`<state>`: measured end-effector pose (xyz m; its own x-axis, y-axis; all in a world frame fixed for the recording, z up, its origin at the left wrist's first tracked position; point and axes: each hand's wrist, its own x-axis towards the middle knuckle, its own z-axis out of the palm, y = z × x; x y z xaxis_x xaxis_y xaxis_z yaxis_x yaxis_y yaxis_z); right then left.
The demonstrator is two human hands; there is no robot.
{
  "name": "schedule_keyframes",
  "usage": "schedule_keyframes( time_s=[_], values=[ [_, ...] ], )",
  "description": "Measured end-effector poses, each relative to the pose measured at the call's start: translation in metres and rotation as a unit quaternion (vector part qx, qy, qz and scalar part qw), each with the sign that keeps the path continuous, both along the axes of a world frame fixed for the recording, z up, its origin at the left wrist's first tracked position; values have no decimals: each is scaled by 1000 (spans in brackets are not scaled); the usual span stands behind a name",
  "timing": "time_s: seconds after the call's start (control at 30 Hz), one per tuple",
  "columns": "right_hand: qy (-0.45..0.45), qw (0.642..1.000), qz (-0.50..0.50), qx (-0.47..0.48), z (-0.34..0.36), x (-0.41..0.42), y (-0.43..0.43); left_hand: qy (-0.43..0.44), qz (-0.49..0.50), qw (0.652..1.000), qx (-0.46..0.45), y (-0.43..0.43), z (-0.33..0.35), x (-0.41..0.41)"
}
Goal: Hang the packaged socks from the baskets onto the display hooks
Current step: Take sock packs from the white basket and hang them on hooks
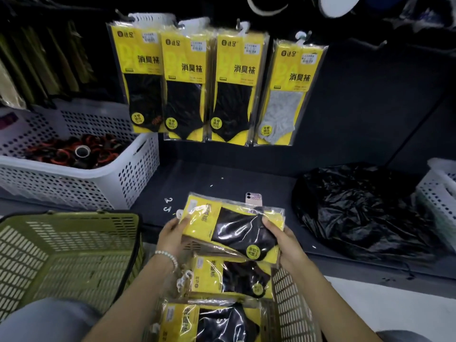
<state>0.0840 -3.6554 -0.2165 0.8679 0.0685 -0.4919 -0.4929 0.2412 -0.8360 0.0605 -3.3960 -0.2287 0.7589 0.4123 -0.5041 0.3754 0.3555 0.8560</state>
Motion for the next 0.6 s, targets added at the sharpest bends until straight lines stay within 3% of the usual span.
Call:
schedule_keyframes(
  time_s=[0.07,0.27,0.33,0.43,0.6],
  values=[
    [-12,999,-15,43,19,1,4,-68,9,987,-147,-8,28,8],
    [-85,994,-30,67,63,-5,14,-139,-72,971,-181,-56,90,17],
    [-128,991,-49,4,74,-3,8,-171,-60,972,-149,-61,106,19],
    [-223,967,-75,-103,97,7,-4,-225,-80,971,-26,-62,123,23],
    [-355,924,-20,-144,147,20,7,-279,-141,940,134,-77,148,29]
  ],
)
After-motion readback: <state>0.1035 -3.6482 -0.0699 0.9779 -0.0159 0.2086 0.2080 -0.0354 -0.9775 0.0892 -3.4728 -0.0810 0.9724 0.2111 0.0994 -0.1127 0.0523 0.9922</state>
